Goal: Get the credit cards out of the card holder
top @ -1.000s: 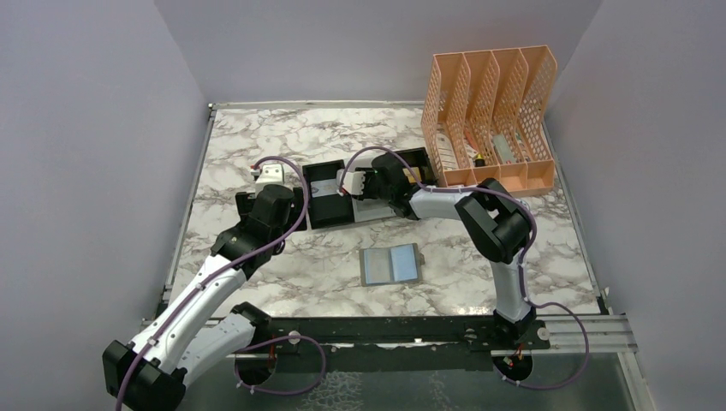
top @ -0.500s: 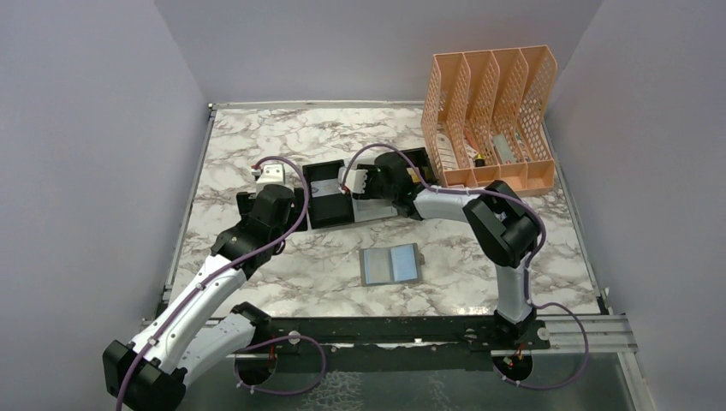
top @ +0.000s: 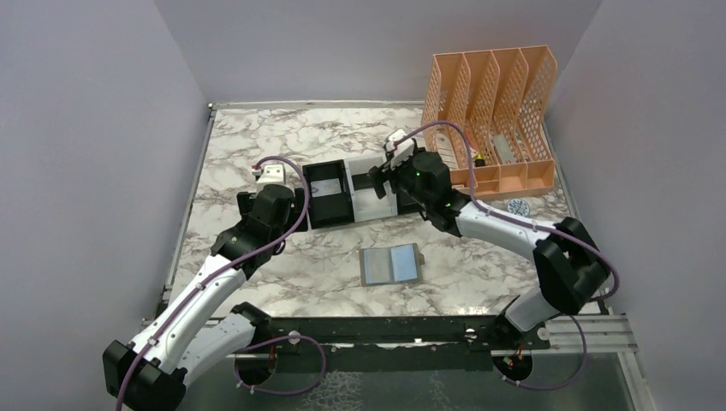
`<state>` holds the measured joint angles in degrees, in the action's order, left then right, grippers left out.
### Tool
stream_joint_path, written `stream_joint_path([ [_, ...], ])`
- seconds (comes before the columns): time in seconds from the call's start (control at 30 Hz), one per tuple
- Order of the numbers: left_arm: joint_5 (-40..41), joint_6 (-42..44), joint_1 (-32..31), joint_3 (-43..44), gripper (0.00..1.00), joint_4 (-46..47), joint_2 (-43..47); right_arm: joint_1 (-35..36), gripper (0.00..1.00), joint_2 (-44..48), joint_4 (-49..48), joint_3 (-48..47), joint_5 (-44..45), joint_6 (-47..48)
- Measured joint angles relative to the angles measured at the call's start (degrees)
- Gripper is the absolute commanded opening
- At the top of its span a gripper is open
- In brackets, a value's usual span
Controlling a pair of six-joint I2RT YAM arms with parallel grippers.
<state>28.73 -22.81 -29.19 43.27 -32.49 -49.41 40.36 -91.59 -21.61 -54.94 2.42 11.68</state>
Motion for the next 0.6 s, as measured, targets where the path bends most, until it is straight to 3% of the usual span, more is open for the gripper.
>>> stream_joint_path([
  [0.13, 0.0, 0.1, 0.0, 0.0, 0.99, 0.0, 0.0, -0.7, 0.96, 6.0, 6.2, 2.1, 2.3, -17.8],
  [0.27, 0.0, 0.1, 0.1, 0.0, 0.99, 0.0, 0.0, -1.2, 0.78, 10.5, 12.0, 7.4, -2.5, -28.9],
  [0.4, 0.0, 0.1, 0.3, 0.0, 0.99, 0.0, 0.0, -0.4, 0.68, 14.5, 17.6, 13.0, -5.8, -38.5],
  [0.6, 0.0, 0.2, 0.3, 0.0, 0.99, 0.0, -0.1, 5.0, 0.63, 15.1, 26.3, 14.2, -2.1, -44.6],
])
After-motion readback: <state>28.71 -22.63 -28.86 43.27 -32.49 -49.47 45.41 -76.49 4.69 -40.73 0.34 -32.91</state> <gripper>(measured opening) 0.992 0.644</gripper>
